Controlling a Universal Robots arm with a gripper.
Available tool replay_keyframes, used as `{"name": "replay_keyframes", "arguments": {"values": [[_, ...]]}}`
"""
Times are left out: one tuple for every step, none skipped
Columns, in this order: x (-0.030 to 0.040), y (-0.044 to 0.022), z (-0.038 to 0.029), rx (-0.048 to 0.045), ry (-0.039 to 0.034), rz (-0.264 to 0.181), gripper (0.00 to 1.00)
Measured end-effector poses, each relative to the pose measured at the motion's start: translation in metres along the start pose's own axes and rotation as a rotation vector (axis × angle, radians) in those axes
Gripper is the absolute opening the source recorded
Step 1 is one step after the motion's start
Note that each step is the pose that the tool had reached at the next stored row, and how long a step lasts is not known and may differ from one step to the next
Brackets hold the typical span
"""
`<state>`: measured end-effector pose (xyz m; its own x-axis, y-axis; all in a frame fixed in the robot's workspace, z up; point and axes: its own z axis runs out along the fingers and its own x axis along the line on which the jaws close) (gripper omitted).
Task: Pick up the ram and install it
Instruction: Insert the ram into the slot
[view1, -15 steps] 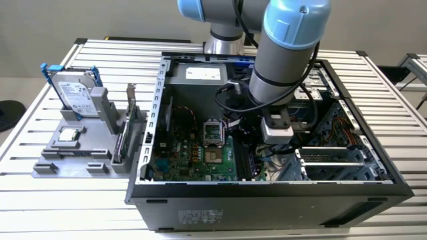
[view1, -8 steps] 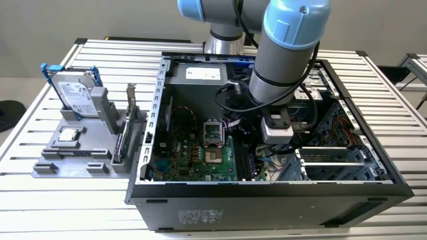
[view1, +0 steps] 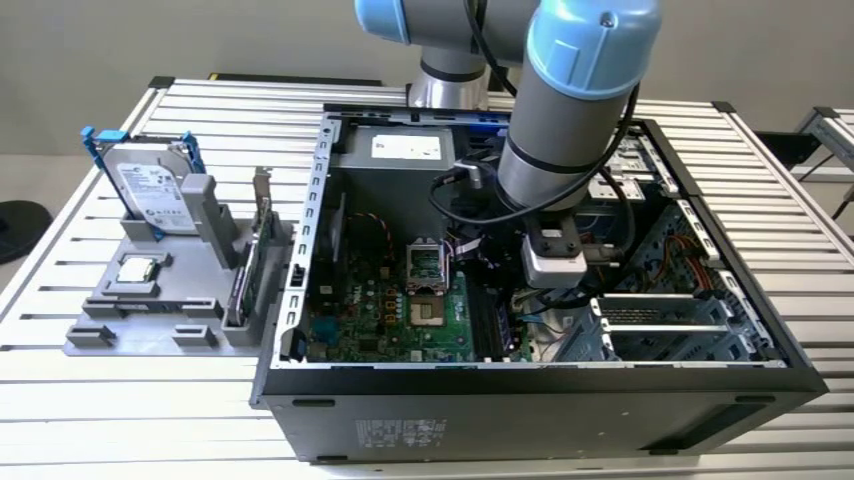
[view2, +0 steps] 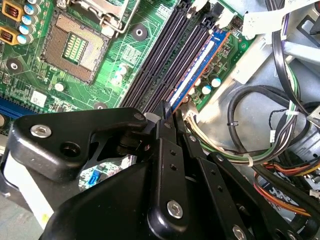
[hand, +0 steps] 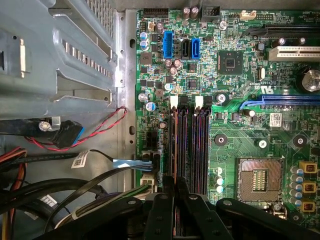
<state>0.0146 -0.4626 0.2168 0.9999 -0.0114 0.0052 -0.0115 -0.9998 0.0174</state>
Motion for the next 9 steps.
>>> {"name": "replay_keyframes", "arguments": {"values": [[0.0000, 0.0000, 0.0002, 0.0004, 0.0000, 0.000, 0.00], [0.0000, 0.0000, 0.0002, 0.0005, -0.0001, 0.000, 0.00], [0.0000, -0.0001, 0.0002, 0.0005, -0.0001, 0.000, 0.00], [-0.0001, -0.0001, 0.0003, 0.0005, 0.0000, 0.000, 0.00], [-0.0001, -0.0003, 0.0003, 0.0004, -0.0001, 0.000, 0.00], [-0.0001, -0.0004, 0.0002, 0.0003, -0.0001, 0.000, 0.00], [-0.0001, -0.0006, 0.0002, 0.0003, -0.0001, 0.000, 0.00], [-0.0001, -0.0008, 0.0003, 0.0005, -0.0001, 0.000, 0.00], [-0.0001, -0.0008, 0.0003, 0.0007, 0.0000, 0.000, 0.00]]}}
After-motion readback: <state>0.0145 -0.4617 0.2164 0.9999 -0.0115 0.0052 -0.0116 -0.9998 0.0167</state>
